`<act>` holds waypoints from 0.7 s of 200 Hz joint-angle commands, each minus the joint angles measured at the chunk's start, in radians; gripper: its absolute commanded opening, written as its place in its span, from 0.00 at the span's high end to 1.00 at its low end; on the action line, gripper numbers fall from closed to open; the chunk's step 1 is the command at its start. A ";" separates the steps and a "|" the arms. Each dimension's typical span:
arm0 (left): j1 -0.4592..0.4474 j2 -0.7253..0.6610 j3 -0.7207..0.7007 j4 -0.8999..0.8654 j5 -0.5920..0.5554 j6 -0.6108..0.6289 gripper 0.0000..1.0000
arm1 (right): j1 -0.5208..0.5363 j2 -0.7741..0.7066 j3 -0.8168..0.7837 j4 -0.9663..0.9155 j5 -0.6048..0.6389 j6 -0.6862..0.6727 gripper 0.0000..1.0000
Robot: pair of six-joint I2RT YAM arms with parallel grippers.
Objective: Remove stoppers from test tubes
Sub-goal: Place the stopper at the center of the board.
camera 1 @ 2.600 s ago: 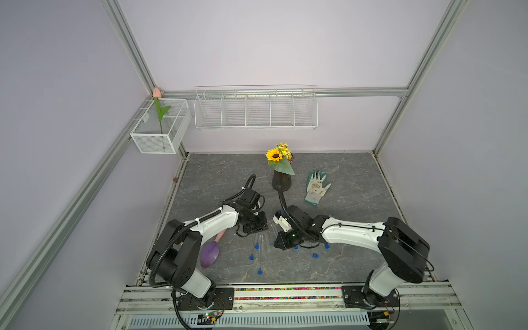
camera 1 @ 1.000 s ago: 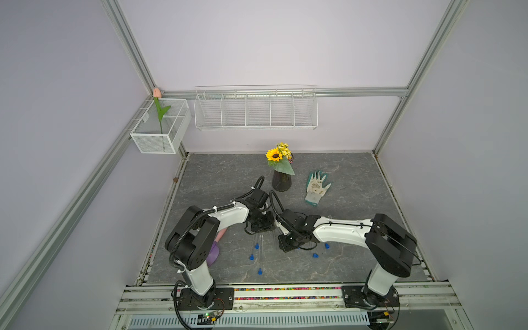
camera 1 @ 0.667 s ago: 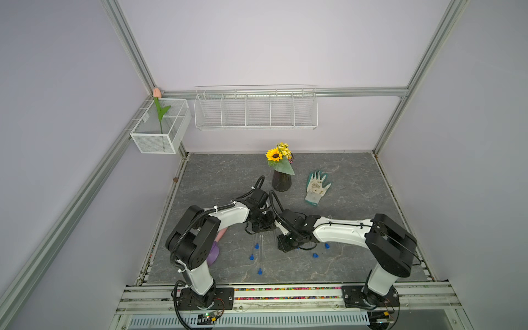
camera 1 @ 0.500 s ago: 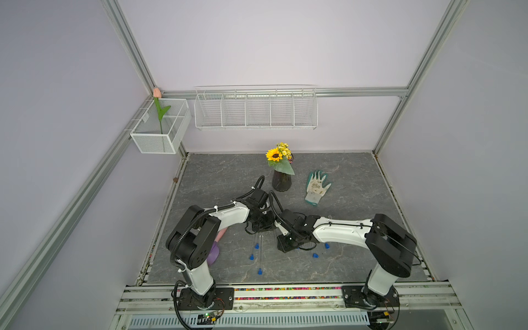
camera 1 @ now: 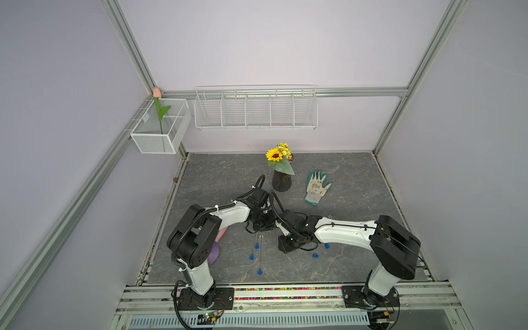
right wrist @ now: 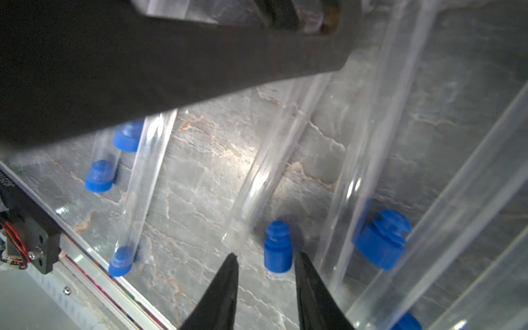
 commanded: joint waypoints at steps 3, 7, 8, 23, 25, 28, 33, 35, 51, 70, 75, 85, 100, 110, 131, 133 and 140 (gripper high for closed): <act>-0.006 0.059 -0.013 -0.032 -0.051 0.003 0.70 | 0.012 -0.046 0.018 -0.018 0.013 -0.013 0.63; -0.006 0.059 -0.013 -0.033 -0.051 0.002 0.70 | 0.012 -0.049 0.018 -0.019 0.014 -0.012 0.63; -0.006 0.058 -0.013 -0.033 -0.051 0.002 0.69 | 0.013 -0.050 0.018 -0.020 0.014 -0.012 0.63; -0.006 0.054 -0.013 -0.032 -0.046 0.000 0.68 | 0.013 -0.064 0.017 -0.023 0.020 -0.011 0.63; -0.006 0.053 -0.013 -0.032 -0.046 -0.001 0.68 | 0.014 -0.067 0.017 -0.023 0.020 -0.011 0.63; -0.006 0.052 -0.013 -0.031 -0.045 -0.001 0.68 | 0.014 -0.070 0.015 -0.023 0.021 -0.010 0.63; -0.006 0.049 -0.013 -0.031 -0.044 -0.003 0.68 | 0.016 -0.077 0.013 -0.023 0.024 -0.009 0.63; -0.006 0.047 -0.013 -0.032 -0.044 -0.003 0.68 | 0.016 -0.078 0.012 -0.023 0.025 -0.009 0.63; -0.006 0.029 -0.014 -0.037 -0.048 -0.004 0.67 | 0.016 -0.100 0.002 -0.020 0.033 -0.004 0.63; -0.006 -0.009 -0.026 -0.039 -0.053 -0.011 0.65 | 0.017 -0.127 -0.012 -0.012 0.040 0.006 0.62; -0.006 -0.020 -0.030 -0.038 -0.054 -0.015 0.65 | 0.017 -0.135 -0.017 -0.010 0.042 0.010 0.62; -0.006 -0.048 -0.039 -0.038 -0.056 -0.021 0.64 | 0.017 -0.152 -0.027 -0.003 0.044 0.016 0.62; -0.006 -0.093 -0.048 -0.052 -0.065 -0.027 0.63 | 0.020 -0.178 -0.039 0.004 0.050 0.026 0.61; -0.006 -0.133 -0.055 -0.066 -0.072 -0.029 0.63 | 0.022 -0.196 -0.045 0.006 0.056 0.030 0.61; -0.006 -0.242 -0.076 -0.099 -0.106 -0.033 0.61 | 0.024 -0.233 -0.060 0.009 0.065 0.042 0.60; -0.006 -0.253 -0.077 -0.103 -0.109 -0.033 0.60 | 0.024 -0.237 -0.061 0.010 0.065 0.043 0.60; -0.006 -0.294 -0.086 -0.116 -0.123 -0.033 0.60 | 0.024 -0.245 -0.066 0.010 0.065 0.047 0.60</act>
